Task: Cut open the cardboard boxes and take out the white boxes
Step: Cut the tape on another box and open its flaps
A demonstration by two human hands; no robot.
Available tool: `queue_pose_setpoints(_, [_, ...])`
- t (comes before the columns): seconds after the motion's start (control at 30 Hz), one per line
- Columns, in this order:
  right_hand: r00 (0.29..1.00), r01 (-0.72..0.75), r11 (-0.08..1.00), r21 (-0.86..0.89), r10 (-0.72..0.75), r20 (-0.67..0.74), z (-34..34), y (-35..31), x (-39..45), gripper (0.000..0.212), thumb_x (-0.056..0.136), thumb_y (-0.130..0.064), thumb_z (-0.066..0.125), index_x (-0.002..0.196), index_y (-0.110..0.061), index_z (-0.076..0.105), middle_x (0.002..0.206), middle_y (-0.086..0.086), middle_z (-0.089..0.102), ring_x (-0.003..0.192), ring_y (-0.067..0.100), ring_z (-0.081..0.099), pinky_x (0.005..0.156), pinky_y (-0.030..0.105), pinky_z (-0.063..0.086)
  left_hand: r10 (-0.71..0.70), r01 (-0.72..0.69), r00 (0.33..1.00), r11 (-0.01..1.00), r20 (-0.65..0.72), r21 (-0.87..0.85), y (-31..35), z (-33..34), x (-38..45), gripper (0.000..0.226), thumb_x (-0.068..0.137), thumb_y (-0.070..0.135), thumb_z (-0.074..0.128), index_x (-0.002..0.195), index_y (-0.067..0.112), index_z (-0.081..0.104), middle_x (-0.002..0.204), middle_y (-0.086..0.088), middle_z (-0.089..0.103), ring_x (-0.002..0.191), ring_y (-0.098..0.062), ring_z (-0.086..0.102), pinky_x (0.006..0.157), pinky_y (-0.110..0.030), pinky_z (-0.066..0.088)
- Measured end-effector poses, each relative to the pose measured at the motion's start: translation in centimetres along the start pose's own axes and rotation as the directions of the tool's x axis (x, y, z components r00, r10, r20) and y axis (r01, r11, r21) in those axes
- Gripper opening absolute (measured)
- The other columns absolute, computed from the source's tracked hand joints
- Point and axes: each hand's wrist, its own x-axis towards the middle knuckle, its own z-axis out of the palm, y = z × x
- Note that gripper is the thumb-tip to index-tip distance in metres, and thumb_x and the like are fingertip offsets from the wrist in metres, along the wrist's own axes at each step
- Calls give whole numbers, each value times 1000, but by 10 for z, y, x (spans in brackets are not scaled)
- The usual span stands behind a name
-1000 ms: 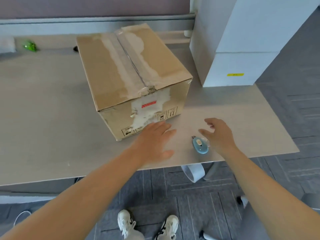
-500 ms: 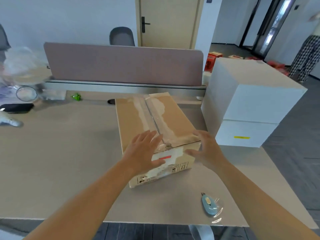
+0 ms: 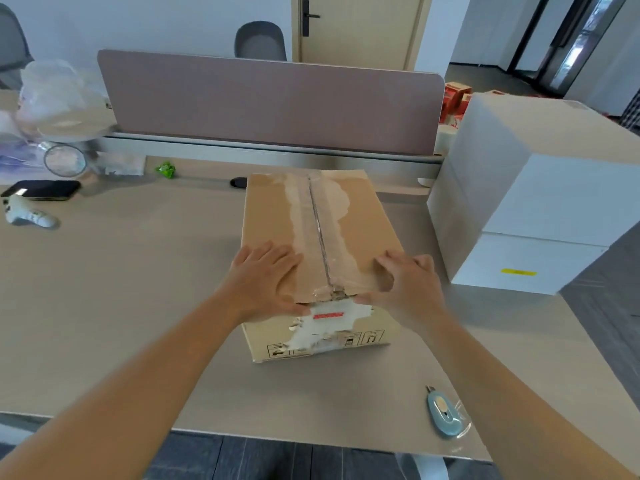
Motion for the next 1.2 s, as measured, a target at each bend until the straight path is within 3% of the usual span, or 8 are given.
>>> queue_pose_setpoints(0.37, [993,-21,997,80,30,-118,12,-23,-4,65,74,-62,58,127,-26,52,129,-13,51,113,17,32,80,29,34,-90,16,983,912,-160,-409,-28,0,-11,107,47,77,44,139,22,40,139,5,44,132,-16,31,105,-27,17])
queue_pose_setpoints(0.43, [990,-17,996,91,29,-139,13,-22,-3,60,77,-61,55,124,-25,54,125,-12,55,111,17,34,76,28,33,-123,-7,969,852,-213,-524,-27,2,-11,92,56,65,55,135,18,46,134,-1,50,128,-19,37,97,-24,23])
queue_pose_setpoints(0.57, [988,-3,1000,23,7,-154,15,-20,-2,51,83,-60,45,118,-26,58,122,-10,58,112,19,39,73,28,34,-237,-105,922,607,-305,-788,-34,7,-12,84,64,58,71,133,18,46,131,5,48,129,-16,41,107,-30,30])
queue_pose_setpoints(0.73, [971,66,970,-236,-117,-207,16,-21,-2,46,91,-55,26,111,-28,57,110,-7,64,98,19,57,67,27,43,-259,-122,928,466,-267,-876,-41,0,-19,78,49,74,68,118,48,42,126,15,47,127,-16,43,107,-40,36])
queue_pose_setpoints(0.83, [941,129,958,-258,-200,-274,21,-23,-4,46,97,-46,21,107,-20,58,101,-1,66,81,22,62,53,24,36,-234,-99,944,475,-233,-875,-47,-6,-22,81,41,81,65,114,54,40,125,12,47,126,-20,45,105,-47,39])
queue_pose_setpoints(0.9, [941,127,959,-252,-197,-275,20,-25,-4,44,98,-41,22,109,-18,58,102,1,66,81,24,63,58,27,40,-221,-89,950,480,-218,-873,-48,-9,-22,81,42,82,66,113,54,39,122,12,47,125,-20,44,105,-45,38])
queue_pose_setpoints(1.03, [887,118,990,-72,-138,-441,26,-27,-4,42,94,-34,35,90,-6,66,74,14,69,58,35,61,51,30,38,-212,-83,955,485,-209,-871,-45,-8,-20,65,76,18,73,124,44,37,123,6,44,126,-22,41,108,-47,34])
queue_pose_setpoints(1.2, [908,67,977,202,24,-419,15,-25,-3,31,97,-20,38,91,4,57,70,18,58,66,37,52,60,32,30,-220,-46,956,535,-192,-843,-44,-10,-20,75,77,14,71,141,26,34,132,0,44,128,-21,37,110,-46,30])
